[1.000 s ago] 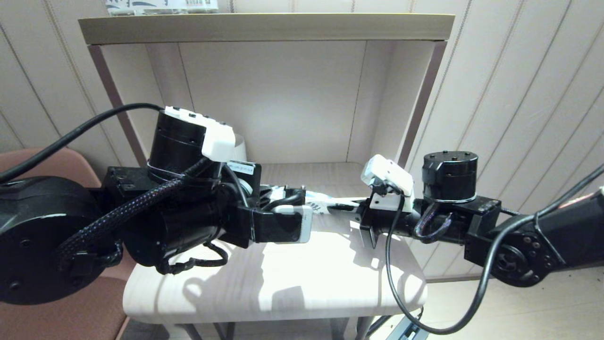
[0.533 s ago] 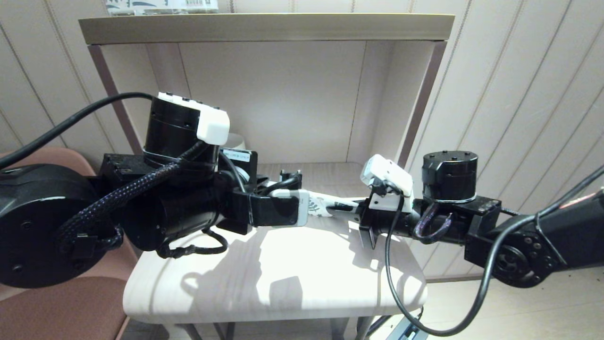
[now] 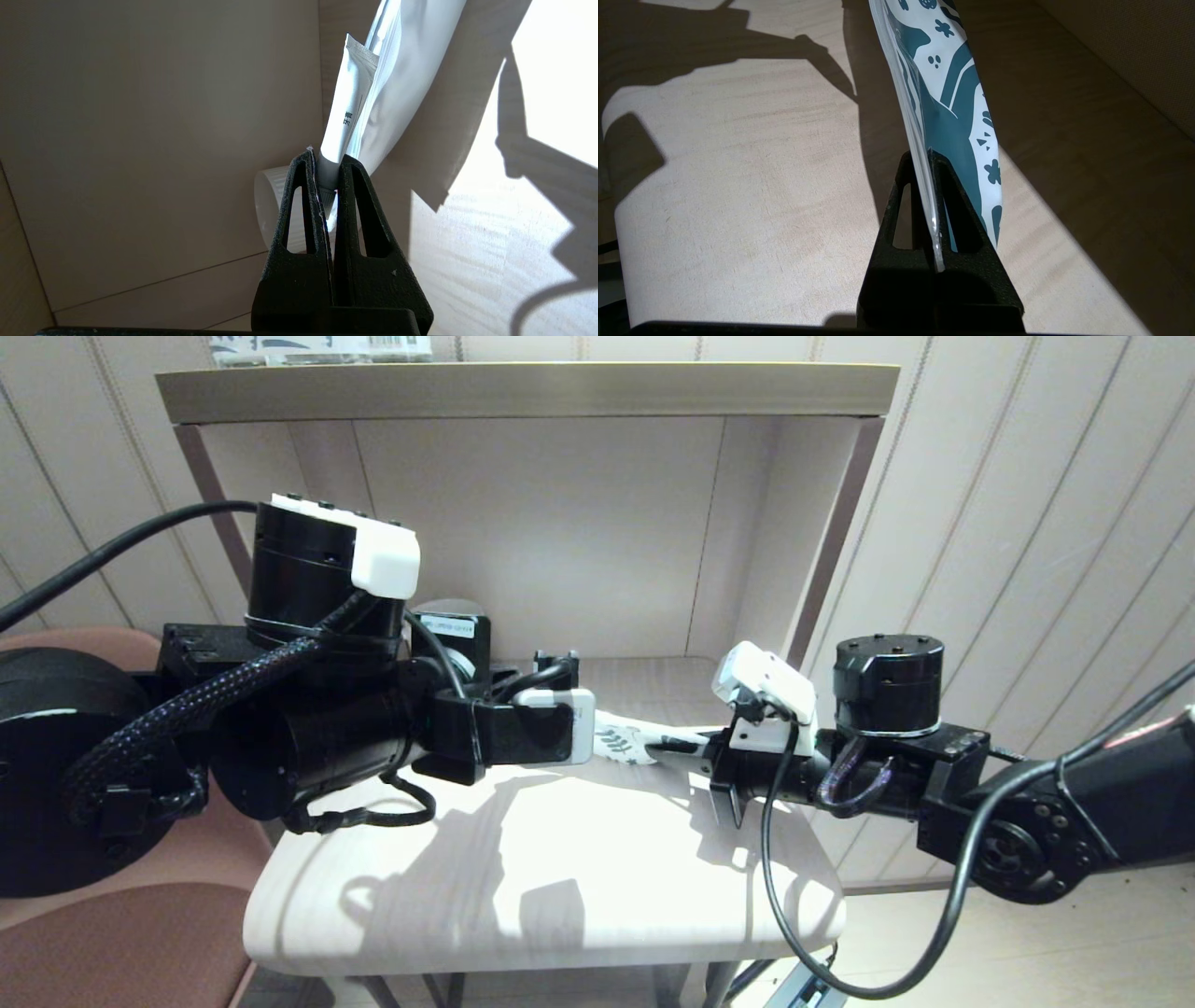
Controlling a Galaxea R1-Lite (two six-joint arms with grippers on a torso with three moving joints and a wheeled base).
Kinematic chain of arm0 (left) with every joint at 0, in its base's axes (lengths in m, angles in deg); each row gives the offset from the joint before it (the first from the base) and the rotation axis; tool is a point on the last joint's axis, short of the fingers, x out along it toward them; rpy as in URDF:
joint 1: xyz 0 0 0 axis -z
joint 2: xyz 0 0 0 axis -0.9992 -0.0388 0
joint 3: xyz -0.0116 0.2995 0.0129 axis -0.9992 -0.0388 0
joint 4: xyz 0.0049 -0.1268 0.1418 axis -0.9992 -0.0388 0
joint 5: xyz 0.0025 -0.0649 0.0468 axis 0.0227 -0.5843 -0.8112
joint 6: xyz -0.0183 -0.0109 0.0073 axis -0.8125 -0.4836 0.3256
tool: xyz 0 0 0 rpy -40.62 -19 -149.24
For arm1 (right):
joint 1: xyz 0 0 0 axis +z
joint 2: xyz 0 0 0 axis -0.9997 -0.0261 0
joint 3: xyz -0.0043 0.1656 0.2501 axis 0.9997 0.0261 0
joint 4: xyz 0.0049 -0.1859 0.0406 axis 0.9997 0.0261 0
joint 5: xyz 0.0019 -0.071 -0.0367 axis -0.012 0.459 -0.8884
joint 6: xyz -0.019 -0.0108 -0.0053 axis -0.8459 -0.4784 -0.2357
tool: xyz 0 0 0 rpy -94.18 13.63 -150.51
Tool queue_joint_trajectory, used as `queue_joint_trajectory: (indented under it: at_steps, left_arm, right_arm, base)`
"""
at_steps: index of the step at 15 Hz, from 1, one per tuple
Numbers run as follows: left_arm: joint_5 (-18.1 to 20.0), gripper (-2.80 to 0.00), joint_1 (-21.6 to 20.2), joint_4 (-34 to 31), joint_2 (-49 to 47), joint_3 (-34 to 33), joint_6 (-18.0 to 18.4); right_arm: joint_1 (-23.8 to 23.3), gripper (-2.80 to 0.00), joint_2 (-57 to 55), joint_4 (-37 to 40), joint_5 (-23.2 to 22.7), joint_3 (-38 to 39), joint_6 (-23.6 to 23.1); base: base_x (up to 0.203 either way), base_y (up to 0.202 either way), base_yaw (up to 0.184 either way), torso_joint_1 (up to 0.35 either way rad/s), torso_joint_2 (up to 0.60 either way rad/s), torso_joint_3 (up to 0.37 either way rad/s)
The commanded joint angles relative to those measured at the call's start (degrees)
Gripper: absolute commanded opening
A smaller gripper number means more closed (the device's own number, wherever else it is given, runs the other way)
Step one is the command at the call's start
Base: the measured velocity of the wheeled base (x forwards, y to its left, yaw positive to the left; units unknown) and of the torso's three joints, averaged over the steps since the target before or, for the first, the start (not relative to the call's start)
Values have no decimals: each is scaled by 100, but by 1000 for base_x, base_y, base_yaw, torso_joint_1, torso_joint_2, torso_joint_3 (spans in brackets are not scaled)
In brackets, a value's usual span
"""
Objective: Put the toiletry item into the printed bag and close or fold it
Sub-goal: Place the toothpaste in the storage bag
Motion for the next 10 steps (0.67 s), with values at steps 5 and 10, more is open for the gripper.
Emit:
queue_joint_trajectory:
  at_steps: [5,10]
  left_arm:
    - [-10,-280,-61,39,-136,34,51]
    - [-1,-280,-122,467,-458,-57,64]
  right_arm:
    - [3,-280,-10,-18,-20,12,-13]
    - [3,-280,-18,-18,-29,14,-13]
  base:
    - [0,0,0,0,0,0]
    - [0,0,0,0,0,0]
